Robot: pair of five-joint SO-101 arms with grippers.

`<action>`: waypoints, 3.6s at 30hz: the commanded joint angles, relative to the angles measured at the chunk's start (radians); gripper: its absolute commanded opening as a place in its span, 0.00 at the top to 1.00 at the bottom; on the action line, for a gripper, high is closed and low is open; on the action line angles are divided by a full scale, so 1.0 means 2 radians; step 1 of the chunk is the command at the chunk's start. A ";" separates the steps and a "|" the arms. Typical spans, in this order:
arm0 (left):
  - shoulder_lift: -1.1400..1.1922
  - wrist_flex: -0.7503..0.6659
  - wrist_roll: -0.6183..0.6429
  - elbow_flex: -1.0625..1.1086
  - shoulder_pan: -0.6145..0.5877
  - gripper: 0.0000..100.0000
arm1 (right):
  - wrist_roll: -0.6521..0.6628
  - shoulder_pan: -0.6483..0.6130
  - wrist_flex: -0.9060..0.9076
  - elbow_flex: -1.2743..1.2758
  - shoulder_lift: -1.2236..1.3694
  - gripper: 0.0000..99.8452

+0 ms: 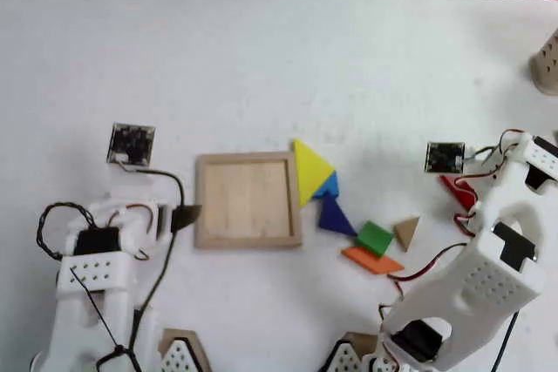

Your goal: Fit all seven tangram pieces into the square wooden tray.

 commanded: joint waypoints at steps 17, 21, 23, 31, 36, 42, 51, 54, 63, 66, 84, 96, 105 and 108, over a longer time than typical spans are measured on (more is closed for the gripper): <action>-0.003 -0.008 -0.005 -0.005 0.007 0.61 | 0.015 0.009 -0.010 -0.004 -0.003 0.85; -0.003 -0.008 -0.005 -0.005 0.007 0.61 | 0.013 0.009 -0.011 -0.004 -0.003 0.84; -0.003 -0.008 -0.005 -0.005 0.007 0.61 | 0.012 0.009 -0.011 -0.004 -0.003 0.86; -0.003 -0.008 -0.005 -0.005 0.007 0.61 | -0.064 -0.007 -0.013 -0.021 -0.003 0.97; -0.003 -0.008 -0.005 -0.005 0.007 0.61 | -0.124 -0.020 0.000 -0.038 -0.009 0.95; -0.003 -0.008 -0.006 -0.005 0.007 0.61 | -0.184 -0.040 0.087 -0.092 -0.037 0.73; -0.003 -0.008 -0.006 -0.005 0.007 0.61 | 0.103 0.049 0.161 -0.109 -0.096 0.65; -0.003 -0.008 -0.006 -0.005 0.007 0.61 | 0.177 0.089 0.161 -0.110 -0.096 0.65; -0.003 0.001 -0.008 -0.007 0.007 0.61 | 0.236 0.132 0.106 -0.109 -0.028 0.65; -0.003 0.000 -0.008 -0.007 0.007 0.61 | 0.236 0.132 0.094 -0.110 -0.007 0.65; -0.003 0.002 -0.022 -0.007 0.007 0.61 | 0.236 0.131 0.026 -0.110 0.046 0.60; -0.003 0.002 -0.023 -0.007 0.007 0.61 | 0.250 0.148 0.060 -0.147 0.044 0.60; -0.003 0.002 -0.023 -0.007 0.007 0.61 | 0.253 0.146 0.072 -0.165 0.067 0.60; -0.003 0.001 -0.023 -0.007 0.007 0.61 | 0.253 0.143 0.070 -0.165 0.076 0.60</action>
